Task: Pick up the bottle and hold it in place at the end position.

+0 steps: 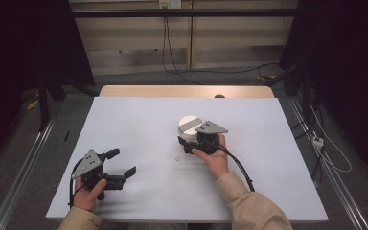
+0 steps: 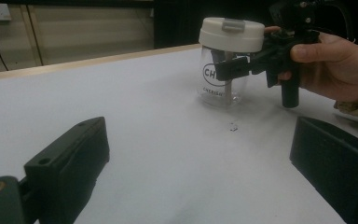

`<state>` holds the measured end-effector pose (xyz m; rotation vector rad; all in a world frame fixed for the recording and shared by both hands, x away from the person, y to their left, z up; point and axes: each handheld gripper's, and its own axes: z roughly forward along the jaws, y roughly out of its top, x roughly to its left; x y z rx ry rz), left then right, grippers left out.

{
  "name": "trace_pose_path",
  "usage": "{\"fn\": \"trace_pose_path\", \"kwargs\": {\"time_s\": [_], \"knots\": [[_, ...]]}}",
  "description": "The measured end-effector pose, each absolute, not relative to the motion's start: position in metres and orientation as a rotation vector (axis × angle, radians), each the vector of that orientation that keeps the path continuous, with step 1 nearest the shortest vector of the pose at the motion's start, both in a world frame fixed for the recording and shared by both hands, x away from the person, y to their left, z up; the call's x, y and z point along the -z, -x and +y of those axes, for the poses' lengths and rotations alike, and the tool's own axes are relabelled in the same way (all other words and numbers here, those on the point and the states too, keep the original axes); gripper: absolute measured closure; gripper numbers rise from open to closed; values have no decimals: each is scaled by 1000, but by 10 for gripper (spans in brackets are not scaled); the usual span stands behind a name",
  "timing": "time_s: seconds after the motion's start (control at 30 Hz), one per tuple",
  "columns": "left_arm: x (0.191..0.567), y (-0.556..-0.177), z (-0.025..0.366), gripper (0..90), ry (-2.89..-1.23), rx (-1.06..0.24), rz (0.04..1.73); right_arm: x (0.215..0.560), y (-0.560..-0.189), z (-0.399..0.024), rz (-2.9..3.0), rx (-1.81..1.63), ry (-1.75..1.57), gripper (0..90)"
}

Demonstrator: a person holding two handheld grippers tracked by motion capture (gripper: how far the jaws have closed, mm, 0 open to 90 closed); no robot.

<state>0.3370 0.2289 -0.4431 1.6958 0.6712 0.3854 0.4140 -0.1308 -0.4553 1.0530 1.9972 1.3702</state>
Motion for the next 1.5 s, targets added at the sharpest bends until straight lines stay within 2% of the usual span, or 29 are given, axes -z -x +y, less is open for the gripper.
{"fn": "trace_pose_path", "kwargs": {"time_s": [1.5], "knots": [[441,-345,218,43,-1701,-382,693,459,-415,-121,2033,-1385,-988,184]]}}
